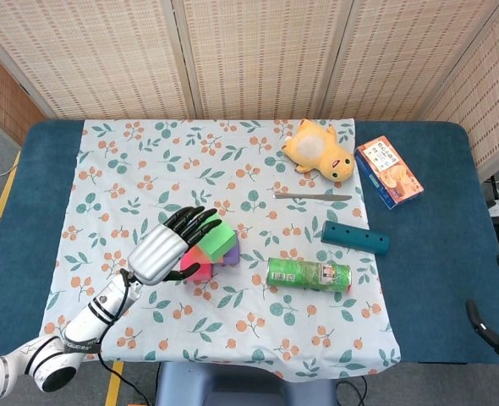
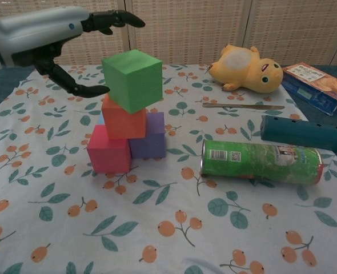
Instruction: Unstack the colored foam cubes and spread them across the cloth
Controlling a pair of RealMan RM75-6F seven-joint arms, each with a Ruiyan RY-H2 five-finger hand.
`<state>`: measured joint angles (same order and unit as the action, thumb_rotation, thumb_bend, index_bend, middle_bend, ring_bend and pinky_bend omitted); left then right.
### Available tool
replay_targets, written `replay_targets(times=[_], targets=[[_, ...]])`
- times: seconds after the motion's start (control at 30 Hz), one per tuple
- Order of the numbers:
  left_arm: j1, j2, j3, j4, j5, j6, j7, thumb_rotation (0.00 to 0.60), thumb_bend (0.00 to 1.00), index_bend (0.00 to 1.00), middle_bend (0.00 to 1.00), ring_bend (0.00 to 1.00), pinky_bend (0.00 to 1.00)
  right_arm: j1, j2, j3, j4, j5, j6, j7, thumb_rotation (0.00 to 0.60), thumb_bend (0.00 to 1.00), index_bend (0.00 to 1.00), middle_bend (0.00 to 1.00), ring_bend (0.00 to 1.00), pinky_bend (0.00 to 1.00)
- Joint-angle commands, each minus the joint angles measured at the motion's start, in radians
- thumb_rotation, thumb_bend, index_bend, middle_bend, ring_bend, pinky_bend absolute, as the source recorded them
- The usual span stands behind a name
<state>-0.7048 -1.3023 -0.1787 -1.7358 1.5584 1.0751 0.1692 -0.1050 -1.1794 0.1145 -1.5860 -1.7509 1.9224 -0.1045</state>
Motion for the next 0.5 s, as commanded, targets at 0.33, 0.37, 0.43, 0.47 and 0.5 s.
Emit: replay_targets(times=[0.33,0.37,0.43,0.47,0.5], targets=[[-0.075,-0.073,-0.008,0.045,0.023,-0.034,-0.055,0.6,0.31,0.0,0.0,0.0,0.11,0.0,0.0,-0.002,0.003,-0.005,-0.001,0.002,0.6,0.24,0.0,0.0,0.0,0.0],[-0.081,-0.079,-0.006,0.042,0.024,-0.04,-0.061,0.6,0.31,0.0,0.0,0.0,0.11,0.0,0.0,-0.002,0.003,-0.005,-0.002,0.002,0.6,0.24,0.0,0.0,0.0,0.0],[-0.1,-0.089,-0.014,0.051,0.014,-0.058,-0.077,0.6,0.31,0.0,0.0,0.0,0.11,0.0,0.001,-0.002,0.002,-0.004,-0.003,0.004,0.6,0.24,0.0,0.0,0.0,0.0],[-0.107,-0.092,-0.018,0.056,0.006,-0.065,-0.08,0.6,0.31,0.0,0.0,0.0,0.11,0.001,0.003,-0.003,0.001,-0.003,-0.005,0.005,0.6,0.24,0.0,0.0,0.0,0.0],[-0.116,-0.097,-0.021,0.059,0.002,-0.073,-0.082,0.6,0.31,0.0,0.0,0.0,0.11,0.001,0.003,-0.002,0.001,-0.002,-0.006,0.006,0.6,0.24,0.0,0.0,0.0,0.0]])
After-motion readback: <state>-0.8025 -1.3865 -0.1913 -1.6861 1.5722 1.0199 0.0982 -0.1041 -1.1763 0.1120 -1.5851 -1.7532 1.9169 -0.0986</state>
